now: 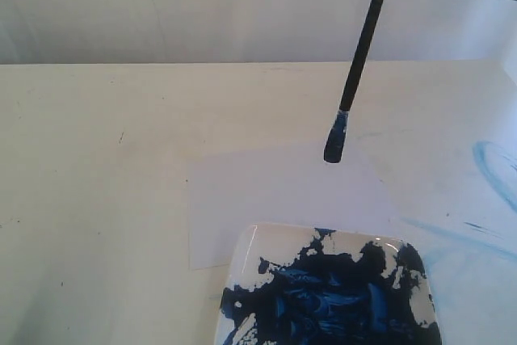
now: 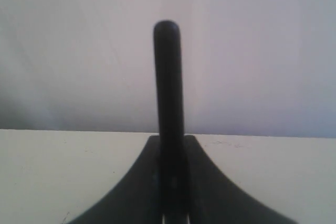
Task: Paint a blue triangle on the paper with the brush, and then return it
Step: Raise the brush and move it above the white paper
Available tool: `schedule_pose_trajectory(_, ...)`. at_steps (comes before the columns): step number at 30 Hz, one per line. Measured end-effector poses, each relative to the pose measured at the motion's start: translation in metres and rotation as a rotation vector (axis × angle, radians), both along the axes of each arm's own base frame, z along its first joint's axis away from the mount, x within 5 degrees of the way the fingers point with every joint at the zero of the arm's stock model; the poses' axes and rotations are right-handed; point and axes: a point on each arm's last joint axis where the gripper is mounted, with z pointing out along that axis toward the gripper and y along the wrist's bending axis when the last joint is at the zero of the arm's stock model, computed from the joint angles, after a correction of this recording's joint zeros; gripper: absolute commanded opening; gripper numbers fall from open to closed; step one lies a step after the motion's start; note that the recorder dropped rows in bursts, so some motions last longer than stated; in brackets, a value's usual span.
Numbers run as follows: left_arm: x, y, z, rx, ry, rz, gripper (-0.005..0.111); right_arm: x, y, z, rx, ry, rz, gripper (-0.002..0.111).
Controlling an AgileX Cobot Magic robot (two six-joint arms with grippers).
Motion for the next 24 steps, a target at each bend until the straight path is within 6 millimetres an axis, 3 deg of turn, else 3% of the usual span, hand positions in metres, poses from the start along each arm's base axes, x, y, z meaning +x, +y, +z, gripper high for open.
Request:
schedule_pose_trajectory(4, 0.001, 0.0, 0.002, 0.016, -0.024, -0.006, 0.0, -0.005, -0.006, 0.005, 0.025, 0.015, -0.053, 0.0)
schedule_pose_trajectory(9, 0.004, -0.001, 0.019, 0.006, -0.219, -0.007, 0.0, -0.025, -0.022, 0.028, 0.065, -0.044, -0.086, 0.0)
schedule_pose_trajectory(14, 0.005, -0.001, 0.021, 0.003, -0.243, -0.007, 0.0, -0.028, -0.025, 0.03, 0.069, -0.051, -0.1, 0.0)
schedule_pose_trajectory(18, 0.005, -0.001, 0.033, -0.008, -0.368, -0.009, 0.0, -0.028, -0.025, 0.03, 0.068, -0.05, -0.102, 0.0)
schedule_pose_trajectory(24, 0.0, -0.001, 0.059, -0.213, -0.642, -0.01, 0.0, -0.028, -0.025, 0.03, 0.068, -0.05, -0.102, 0.0)
